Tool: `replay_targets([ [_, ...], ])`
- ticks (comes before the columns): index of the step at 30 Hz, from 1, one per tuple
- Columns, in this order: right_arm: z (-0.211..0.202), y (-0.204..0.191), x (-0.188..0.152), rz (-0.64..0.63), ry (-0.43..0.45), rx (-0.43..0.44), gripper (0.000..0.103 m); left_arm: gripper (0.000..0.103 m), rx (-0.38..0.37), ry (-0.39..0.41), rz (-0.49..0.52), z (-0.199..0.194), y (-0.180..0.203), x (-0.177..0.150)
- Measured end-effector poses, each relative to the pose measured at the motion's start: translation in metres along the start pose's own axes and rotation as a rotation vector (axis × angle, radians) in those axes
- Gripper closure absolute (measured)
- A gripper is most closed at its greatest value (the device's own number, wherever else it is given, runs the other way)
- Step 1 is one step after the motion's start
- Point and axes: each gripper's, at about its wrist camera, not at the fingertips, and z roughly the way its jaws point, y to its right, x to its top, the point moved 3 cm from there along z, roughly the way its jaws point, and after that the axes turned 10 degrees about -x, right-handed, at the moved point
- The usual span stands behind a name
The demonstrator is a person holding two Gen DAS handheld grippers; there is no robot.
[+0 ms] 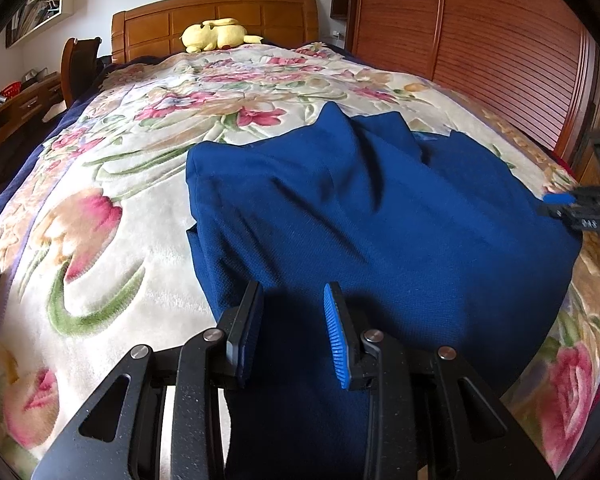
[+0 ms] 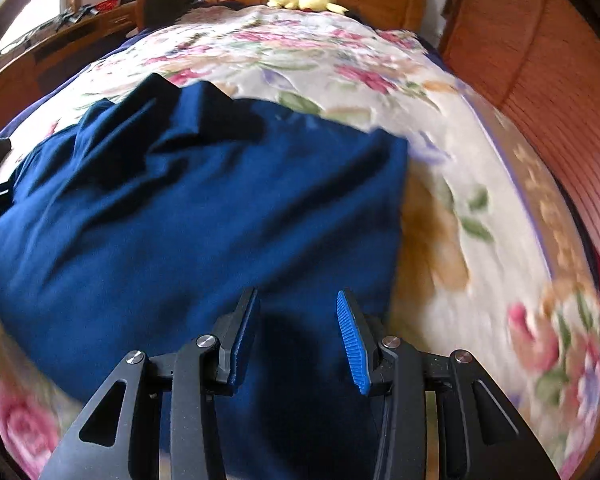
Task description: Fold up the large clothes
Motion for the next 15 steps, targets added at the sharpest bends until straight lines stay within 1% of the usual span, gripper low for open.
replay_targets([
  [2, 0.002, 0.005, -0.015, 0.005, -0.017, 0.002, 0.061, 0.071, 0.005, -0.003, 0.001, 0.001, 0.0, -0.001],
  [3, 0.006, 0.006, -0.021, 0.015, -0.028, 0.023, 0.062, 0.071, 0.007, -0.003, 0.002, 0.002, 0.0, -0.001],
  [5, 0.012, 0.009, -0.029, 0.053, -0.022, 0.06, 0.062, 0.071, 0.012, -0.004, 0.004, 0.002, 0.0, -0.002],
  [9, 0.026, 0.01, -0.033, 0.114, 0.006, 0.099, 0.06, 0.071, 0.05, 0.011, 0.013, -0.004, 0.003, -0.004],
  [15, 0.033, 0.014, -0.037, 0.142, 0.039, 0.099, 0.059, 0.071, 0.082, 0.038, 0.003, -0.034, 0.016, -0.009],
])
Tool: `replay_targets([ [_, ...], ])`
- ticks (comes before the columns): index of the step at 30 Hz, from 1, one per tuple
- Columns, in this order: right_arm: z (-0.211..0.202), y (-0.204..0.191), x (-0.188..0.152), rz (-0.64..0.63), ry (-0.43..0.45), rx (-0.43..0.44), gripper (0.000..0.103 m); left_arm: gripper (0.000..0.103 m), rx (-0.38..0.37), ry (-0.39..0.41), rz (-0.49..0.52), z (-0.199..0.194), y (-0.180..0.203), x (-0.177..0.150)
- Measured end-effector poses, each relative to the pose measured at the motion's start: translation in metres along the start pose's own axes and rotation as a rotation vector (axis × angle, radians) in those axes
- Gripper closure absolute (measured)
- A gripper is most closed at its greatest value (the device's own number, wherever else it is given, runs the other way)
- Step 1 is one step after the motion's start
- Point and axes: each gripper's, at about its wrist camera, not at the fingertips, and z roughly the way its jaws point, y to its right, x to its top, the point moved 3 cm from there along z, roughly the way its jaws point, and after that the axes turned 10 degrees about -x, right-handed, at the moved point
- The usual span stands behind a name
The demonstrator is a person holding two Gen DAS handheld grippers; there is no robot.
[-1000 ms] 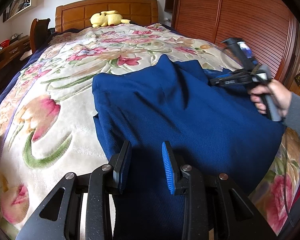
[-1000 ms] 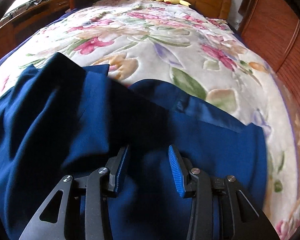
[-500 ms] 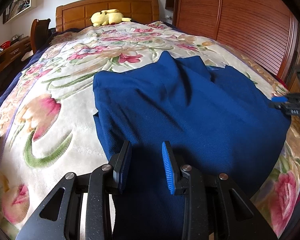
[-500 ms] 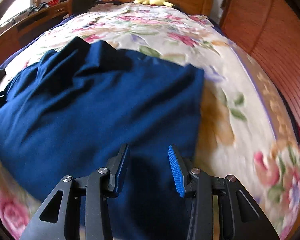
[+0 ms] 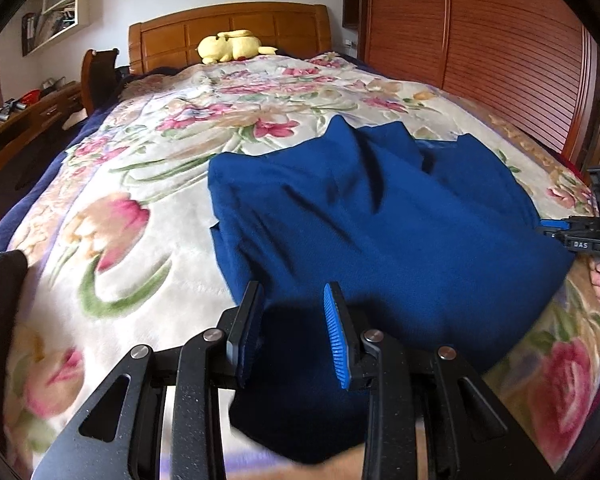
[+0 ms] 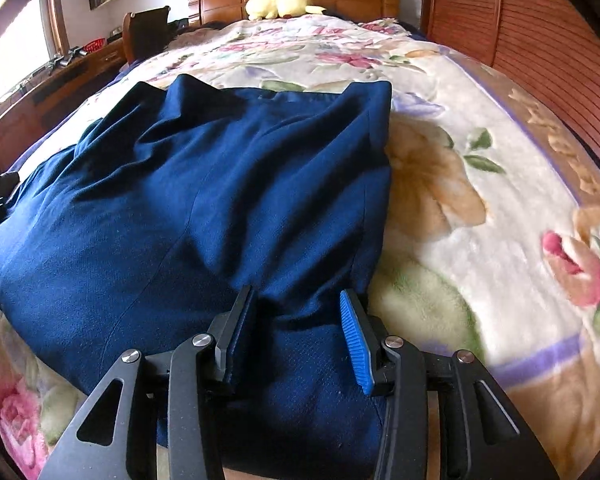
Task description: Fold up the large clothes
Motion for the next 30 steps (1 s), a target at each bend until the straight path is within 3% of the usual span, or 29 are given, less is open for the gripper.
replay_targets([
  [10, -0.006, 0.004, -0.006, 0.017, 0.012, 0.021, 0.058, 0.067, 0.111, -0.088, 0.021, -0.006, 0.011, -0.024],
  [18, -0.009, 0.002, -0.006, 0.013, 0.021, 0.011, 0.057, 0.056, 0.112, -0.101, -0.051, -0.005, 0.0, -0.035],
  [30, -0.011, 0.001, -0.007, 0.004, 0.029, -0.004, 0.057, 0.054, 0.09, -0.096, -0.1, -0.019, -0.005, -0.053],
])
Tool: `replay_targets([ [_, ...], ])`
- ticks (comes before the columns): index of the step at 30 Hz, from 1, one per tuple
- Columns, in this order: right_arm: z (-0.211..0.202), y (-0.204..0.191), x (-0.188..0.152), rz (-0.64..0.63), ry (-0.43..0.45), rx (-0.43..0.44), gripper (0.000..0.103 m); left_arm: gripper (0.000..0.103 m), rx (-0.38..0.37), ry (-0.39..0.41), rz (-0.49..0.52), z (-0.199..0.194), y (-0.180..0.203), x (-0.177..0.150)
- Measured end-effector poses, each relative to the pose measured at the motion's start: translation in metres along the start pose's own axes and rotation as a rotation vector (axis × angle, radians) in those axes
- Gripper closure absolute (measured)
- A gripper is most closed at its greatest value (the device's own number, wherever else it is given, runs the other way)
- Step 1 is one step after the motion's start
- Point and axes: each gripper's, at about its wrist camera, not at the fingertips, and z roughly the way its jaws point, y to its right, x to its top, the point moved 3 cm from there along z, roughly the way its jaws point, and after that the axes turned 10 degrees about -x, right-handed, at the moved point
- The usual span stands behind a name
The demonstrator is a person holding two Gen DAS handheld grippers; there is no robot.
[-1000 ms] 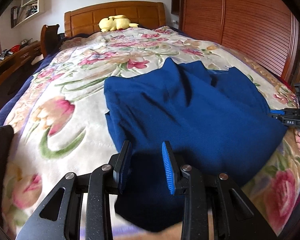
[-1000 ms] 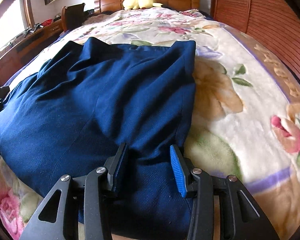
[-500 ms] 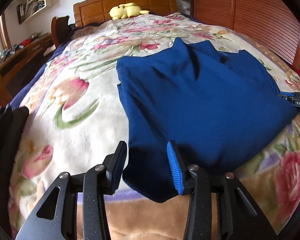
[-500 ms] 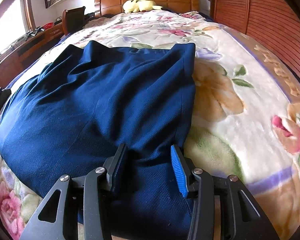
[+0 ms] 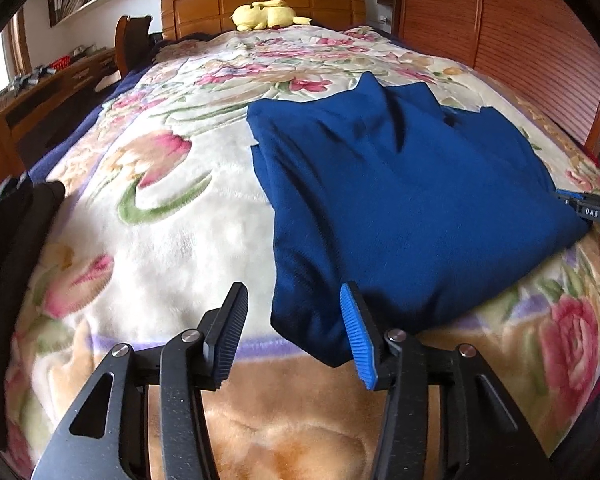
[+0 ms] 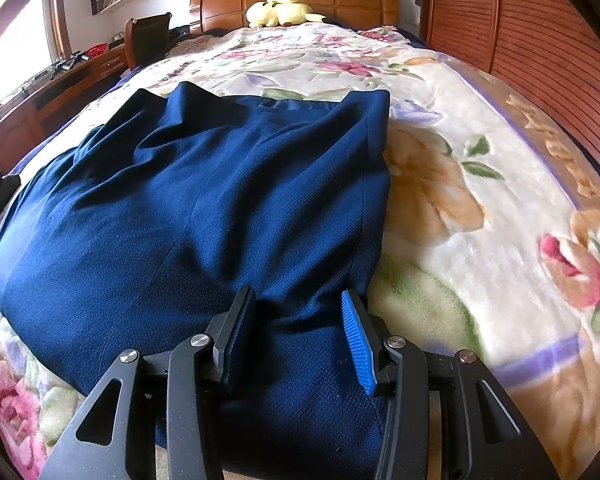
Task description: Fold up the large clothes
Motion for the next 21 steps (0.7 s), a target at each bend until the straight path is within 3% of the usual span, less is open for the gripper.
replay_targets([
  [12, -0.014, -0.012, 0.015, -0.048, 0.027, -0.043, 0.057, 0.054, -0.048, 0.025, -0.046, 0.005, -0.008, -0.009],
  [21, -0.049, -0.121, 0.029, -0.179, 0.121, 0.182, 0.057, 0.053, -0.058, 0.027, -0.056, 0.007, -0.012, -0.009],
])
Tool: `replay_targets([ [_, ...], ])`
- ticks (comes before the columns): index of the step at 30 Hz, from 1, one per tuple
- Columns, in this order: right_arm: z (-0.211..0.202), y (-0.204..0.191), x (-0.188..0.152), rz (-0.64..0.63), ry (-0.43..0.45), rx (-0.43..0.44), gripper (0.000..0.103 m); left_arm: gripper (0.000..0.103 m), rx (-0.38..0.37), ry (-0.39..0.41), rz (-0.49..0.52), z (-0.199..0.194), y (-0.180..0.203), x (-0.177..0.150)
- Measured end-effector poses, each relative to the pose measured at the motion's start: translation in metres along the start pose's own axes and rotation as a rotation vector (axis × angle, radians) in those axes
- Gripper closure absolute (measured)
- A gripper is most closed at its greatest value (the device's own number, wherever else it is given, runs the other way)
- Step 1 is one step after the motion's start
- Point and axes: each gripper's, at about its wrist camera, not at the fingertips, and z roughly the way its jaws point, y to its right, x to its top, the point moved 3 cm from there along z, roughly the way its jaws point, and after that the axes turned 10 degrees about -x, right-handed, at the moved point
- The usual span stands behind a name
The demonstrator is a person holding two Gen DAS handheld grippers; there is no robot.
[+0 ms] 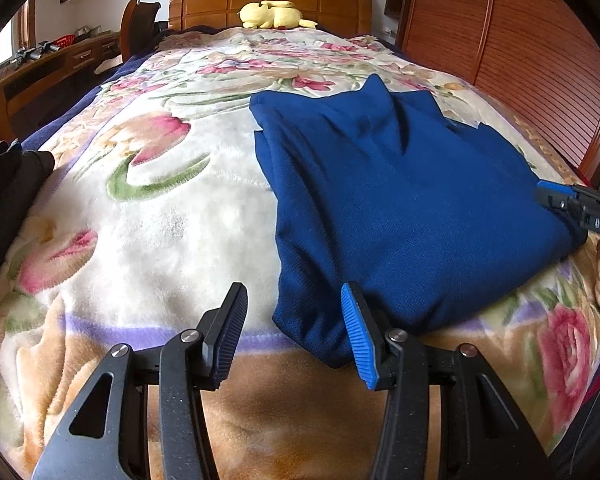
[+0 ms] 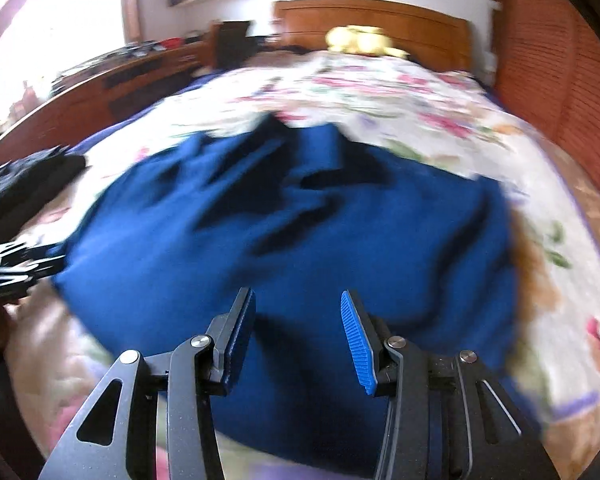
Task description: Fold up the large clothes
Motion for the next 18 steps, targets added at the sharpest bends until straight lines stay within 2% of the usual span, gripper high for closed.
replay_targets([
  [3, 0.006, -0.027, -0.005, -0.057, 0.001, 0.002, 0.057, 0.053, 0.026, -0.001, 0.017, -0.001, 0.001, 0.0],
  [6, 0.014, -0.042, -0.011, -0.111, -0.007, -0.057, 0.057, 0.053, 0.052, -0.005, 0.034, -0.001, 0.003, 0.0],
  [9, 0.019, -0.043, -0.014, -0.116, 0.001, -0.072, 0.057, 0.053, 0.063, -0.02, 0.031, 0.002, 0.004, 0.001],
  [18, 0.018, -0.036, -0.015, -0.087, -0.019, -0.024, 0.057, 0.053, 0.041, -0.066, -0.055, 0.005, 0.0, 0.005],
])
